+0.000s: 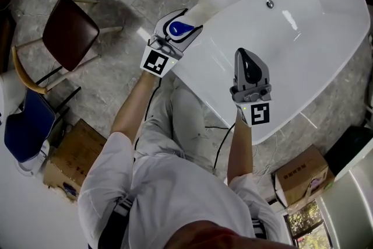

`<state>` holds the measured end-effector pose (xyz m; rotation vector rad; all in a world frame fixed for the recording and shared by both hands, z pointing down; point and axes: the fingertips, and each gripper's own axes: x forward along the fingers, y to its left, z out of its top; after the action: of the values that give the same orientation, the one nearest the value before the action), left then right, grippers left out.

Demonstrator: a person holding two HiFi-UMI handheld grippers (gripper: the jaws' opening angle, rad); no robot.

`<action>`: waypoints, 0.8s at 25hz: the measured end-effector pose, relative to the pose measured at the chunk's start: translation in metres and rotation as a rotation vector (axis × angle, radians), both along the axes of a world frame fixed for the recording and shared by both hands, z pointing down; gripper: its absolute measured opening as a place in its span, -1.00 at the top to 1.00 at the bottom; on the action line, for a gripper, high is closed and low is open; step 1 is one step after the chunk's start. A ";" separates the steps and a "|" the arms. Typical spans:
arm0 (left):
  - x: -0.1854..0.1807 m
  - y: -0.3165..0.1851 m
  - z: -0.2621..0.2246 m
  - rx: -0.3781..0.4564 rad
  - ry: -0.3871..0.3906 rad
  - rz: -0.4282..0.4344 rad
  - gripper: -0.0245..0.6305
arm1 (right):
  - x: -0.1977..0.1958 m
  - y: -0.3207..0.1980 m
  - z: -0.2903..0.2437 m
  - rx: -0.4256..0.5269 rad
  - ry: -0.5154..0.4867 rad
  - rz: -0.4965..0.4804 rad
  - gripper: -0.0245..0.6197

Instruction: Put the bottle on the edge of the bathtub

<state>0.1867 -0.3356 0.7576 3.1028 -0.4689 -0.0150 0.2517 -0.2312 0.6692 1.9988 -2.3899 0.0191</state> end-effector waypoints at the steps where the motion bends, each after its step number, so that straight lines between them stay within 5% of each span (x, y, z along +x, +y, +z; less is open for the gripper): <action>1: 0.000 0.000 0.000 -0.001 -0.001 0.000 0.17 | -0.002 0.000 0.000 -0.003 -0.003 0.001 0.92; 6: -0.001 0.001 0.000 -0.016 -0.002 0.004 0.14 | -0.008 0.001 -0.002 -0.026 -0.017 0.009 0.92; 12: -0.002 0.008 0.006 -0.040 -0.013 0.011 -0.18 | -0.012 0.013 -0.003 -0.054 -0.016 0.013 0.92; 20: -0.001 0.007 -0.013 0.030 -0.035 0.015 -0.53 | -0.025 0.034 -0.019 -0.081 -0.003 0.004 0.92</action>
<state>0.1861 -0.3289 0.7445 3.1405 -0.4505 0.0326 0.2268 -0.1973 0.6505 1.9694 -2.3471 0.1178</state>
